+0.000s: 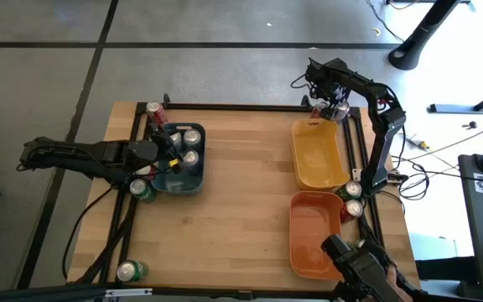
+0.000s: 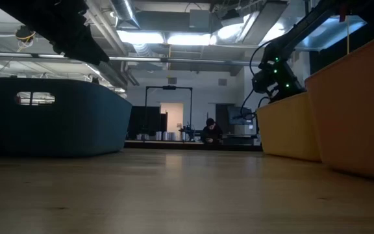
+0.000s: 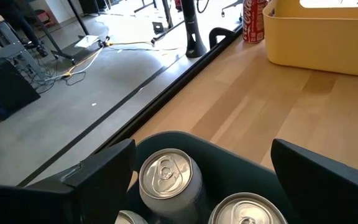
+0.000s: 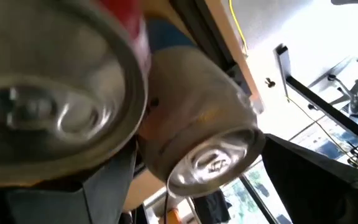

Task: Sort soda cans
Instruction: Put the blue-white soda can into the blue bin

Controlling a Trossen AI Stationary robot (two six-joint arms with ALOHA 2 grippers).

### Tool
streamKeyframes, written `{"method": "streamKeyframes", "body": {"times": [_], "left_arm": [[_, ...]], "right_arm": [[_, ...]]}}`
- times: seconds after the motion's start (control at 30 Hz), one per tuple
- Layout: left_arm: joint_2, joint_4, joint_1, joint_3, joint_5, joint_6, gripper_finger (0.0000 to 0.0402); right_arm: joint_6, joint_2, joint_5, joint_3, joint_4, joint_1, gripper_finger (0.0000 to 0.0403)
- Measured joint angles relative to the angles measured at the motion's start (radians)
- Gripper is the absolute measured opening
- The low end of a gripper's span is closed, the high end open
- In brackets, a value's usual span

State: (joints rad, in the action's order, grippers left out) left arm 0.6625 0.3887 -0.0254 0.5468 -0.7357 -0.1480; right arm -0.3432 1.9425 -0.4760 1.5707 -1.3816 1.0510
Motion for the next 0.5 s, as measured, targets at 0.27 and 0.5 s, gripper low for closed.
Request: {"method": "streamKeyframes", "body": {"times": [0.27,0.5], "left_arm": [[0.000,0.045,0.000,0.000,0.000,-0.032,0.0363],[0.000,0.041,0.000,0.000,0.000,-0.029,0.0363]], "right_arm": [[-0.027,0.031,-0.036,0.000,-0.012,0.004,0.0342],[-0.058,0.031,-0.030,0.000,-0.023,0.004,0.0342]]}}
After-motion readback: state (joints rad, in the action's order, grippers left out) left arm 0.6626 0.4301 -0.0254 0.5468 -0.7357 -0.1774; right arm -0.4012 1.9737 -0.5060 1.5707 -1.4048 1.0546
